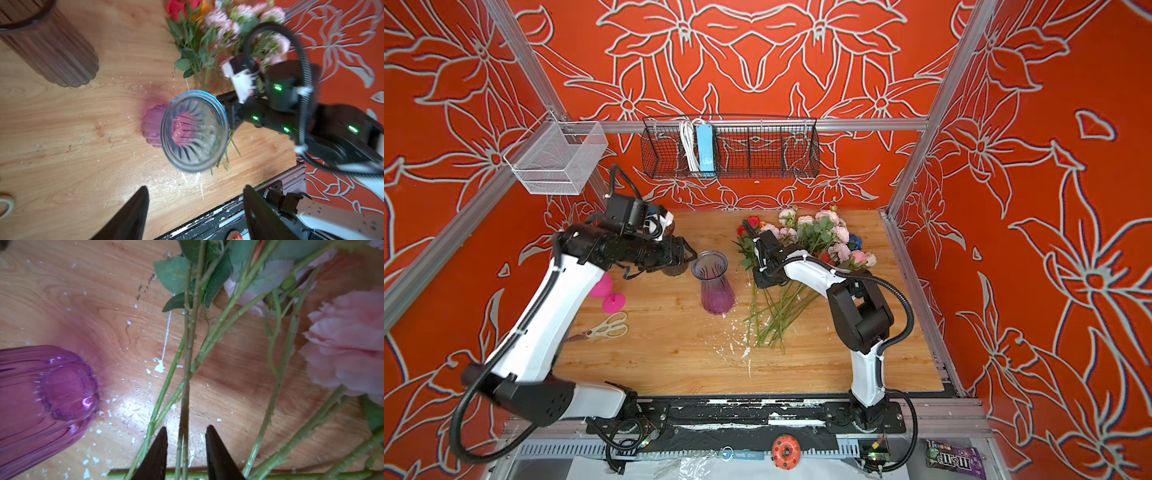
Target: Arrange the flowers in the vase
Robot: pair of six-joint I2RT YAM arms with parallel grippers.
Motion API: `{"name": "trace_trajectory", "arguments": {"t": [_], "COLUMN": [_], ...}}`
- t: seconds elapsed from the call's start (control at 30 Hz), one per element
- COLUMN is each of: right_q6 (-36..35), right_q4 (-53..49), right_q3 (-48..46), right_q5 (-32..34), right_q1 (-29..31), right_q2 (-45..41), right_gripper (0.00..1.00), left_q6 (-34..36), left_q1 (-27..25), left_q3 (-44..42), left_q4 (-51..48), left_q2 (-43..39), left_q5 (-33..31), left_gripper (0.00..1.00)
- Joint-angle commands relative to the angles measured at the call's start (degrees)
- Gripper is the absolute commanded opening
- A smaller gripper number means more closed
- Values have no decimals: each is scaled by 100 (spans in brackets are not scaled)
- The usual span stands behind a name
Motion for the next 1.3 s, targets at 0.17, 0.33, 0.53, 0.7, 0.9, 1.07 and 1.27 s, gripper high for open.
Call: {"name": "trace_trajectory", "arguments": {"t": [0.17, 0.33, 0.53, 0.7, 0.9, 1.07, 1.27], "right_q6": [69, 452, 1201, 1740, 1851, 1705, 1633], "right_q4": [-309, 0, 823, 1198, 1414, 1606, 1262], "right_q3": [436, 53, -794, -1419, -2087, -2634, -2979], "right_q5": [288, 361, 157, 328, 353, 65, -315], "right_q1": [5, -29, -97, -172, -197, -199, -200], "right_q2": [304, -202, -1238, -1949, -2877, -3768, -4818], "right_gripper": [12, 0, 0, 0, 0, 0, 0], "left_q6": [-168, -143, -97, -182, -345, -890, -1341], "left_q1": [40, 35, 35, 35, 37, 3, -189], "left_q3": [-506, -648, -516, -612, -935, -1841, -3041], "left_q4": [765, 898, 911, 1117, 1673, 3019, 4954], "left_q2": [-607, -655, -669, -767, -997, -1362, -1914], "left_q5": [384, 521, 625, 844, 1083, 1486, 1567], "left_gripper": [74, 74, 74, 73, 73, 71, 75]}}
